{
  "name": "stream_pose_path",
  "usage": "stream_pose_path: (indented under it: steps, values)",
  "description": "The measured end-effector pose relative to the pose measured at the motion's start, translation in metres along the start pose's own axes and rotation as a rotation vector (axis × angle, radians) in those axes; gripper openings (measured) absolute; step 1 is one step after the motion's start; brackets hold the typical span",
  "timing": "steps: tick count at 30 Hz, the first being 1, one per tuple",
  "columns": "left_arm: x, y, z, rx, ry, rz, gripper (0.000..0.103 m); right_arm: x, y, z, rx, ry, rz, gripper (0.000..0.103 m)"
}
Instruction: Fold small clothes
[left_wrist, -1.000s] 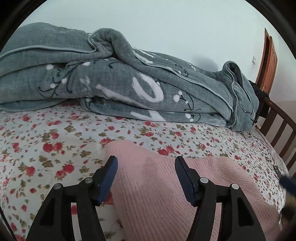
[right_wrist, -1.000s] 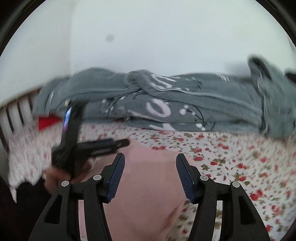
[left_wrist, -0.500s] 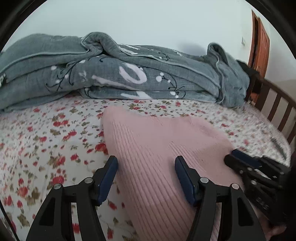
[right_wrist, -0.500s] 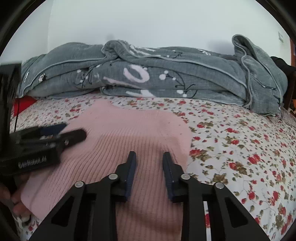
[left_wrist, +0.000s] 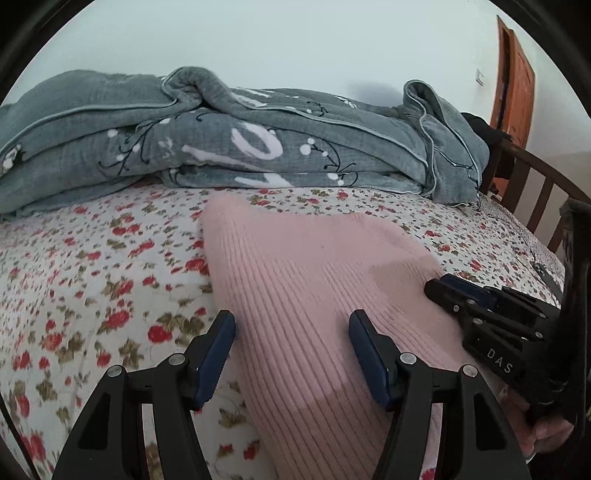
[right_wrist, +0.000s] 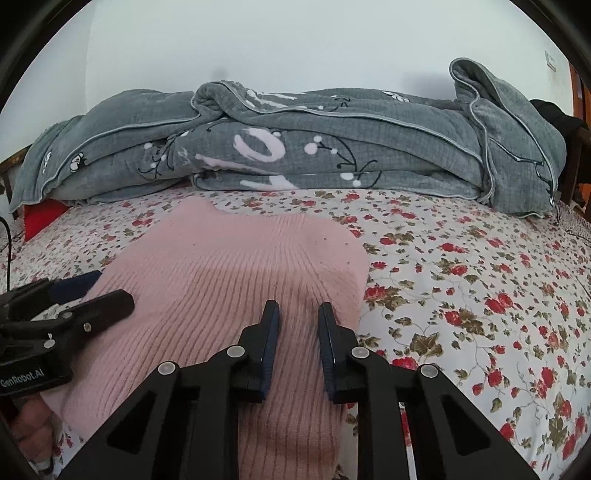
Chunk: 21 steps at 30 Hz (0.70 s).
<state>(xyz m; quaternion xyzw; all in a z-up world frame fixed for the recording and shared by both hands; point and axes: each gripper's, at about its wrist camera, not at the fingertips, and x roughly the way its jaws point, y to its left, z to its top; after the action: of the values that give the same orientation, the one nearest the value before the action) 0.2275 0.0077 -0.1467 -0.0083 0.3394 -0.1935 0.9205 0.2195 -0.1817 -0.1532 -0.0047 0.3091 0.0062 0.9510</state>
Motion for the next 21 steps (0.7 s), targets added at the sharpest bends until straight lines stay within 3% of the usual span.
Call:
stream_pose_path:
  steps: [6, 14, 21]
  values:
    - [-0.008, -0.011, -0.008, 0.029, 0.021, 0.041, 0.063, -0.011, 0.002, -0.006, -0.047, 0.008, -0.013, 0.019]
    - [-0.017, -0.019, -0.021, 0.028, 0.054, 0.071, 0.063, -0.019, -0.019, -0.016, 0.028, 0.021, 0.048, 0.026]
    - [-0.023, -0.014, -0.032, -0.031, 0.065, 0.064, 0.063, -0.024, -0.018, -0.019, 0.020, 0.016, 0.039, 0.026]
